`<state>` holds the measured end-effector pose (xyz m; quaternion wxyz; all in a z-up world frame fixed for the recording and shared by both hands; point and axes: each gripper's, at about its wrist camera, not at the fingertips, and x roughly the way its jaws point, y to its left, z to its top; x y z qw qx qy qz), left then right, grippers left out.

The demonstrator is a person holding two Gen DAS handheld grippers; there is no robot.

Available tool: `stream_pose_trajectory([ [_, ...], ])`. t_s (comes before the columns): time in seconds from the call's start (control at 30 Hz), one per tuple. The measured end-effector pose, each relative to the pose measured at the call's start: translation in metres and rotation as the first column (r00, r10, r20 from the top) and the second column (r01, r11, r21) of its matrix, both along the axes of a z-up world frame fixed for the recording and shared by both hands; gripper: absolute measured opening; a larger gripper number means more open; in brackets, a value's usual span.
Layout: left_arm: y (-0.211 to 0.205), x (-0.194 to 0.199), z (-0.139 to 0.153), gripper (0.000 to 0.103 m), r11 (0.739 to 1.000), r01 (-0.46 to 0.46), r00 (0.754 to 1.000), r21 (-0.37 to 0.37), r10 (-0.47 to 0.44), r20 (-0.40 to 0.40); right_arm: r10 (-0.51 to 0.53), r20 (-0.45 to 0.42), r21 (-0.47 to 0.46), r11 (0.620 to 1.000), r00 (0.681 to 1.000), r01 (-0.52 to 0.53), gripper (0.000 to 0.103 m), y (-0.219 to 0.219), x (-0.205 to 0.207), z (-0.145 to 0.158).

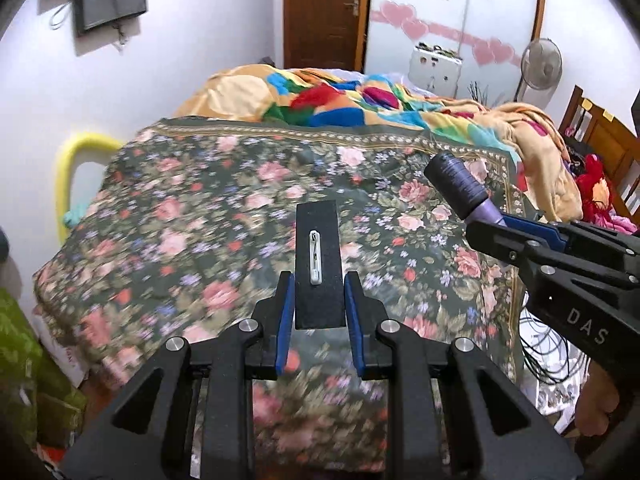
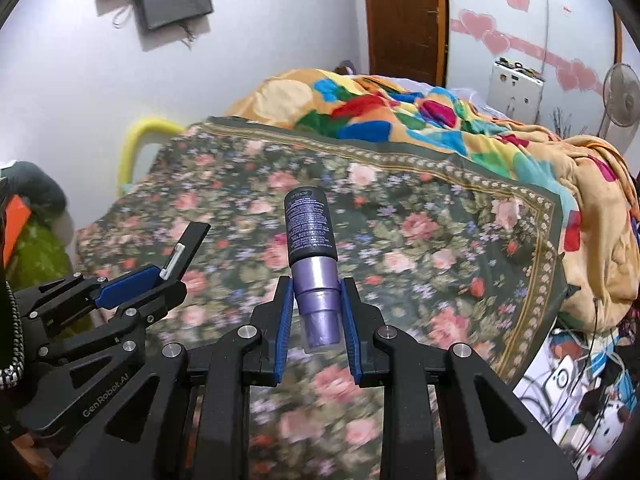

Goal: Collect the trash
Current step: 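Carry black card and purple bottle into the white bin and open both grippers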

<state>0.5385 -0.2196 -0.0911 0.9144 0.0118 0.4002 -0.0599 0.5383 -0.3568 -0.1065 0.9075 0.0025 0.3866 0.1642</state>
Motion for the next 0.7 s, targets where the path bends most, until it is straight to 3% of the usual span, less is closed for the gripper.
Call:
stream_pose_trajectory([
  [0.37, 0.105, -0.109, 0.019, 0.024, 0.991, -0.134, 0.99, 0.009, 0.133, 0.039, 0.116, 0.012, -0.015, 0.993, 0.993, -0.116, 0.021, 0.077, -0.085, 0.017],
  [0.7, 0.211, -0.188, 0.005, 0.024, 0.951, -0.309, 0.951, -0.025, 0.309, 0.015, 0.25, -0.004, -0.037, 0.968, 0.968, -0.25, 0.021, 0.169, -0.142, 0.009],
])
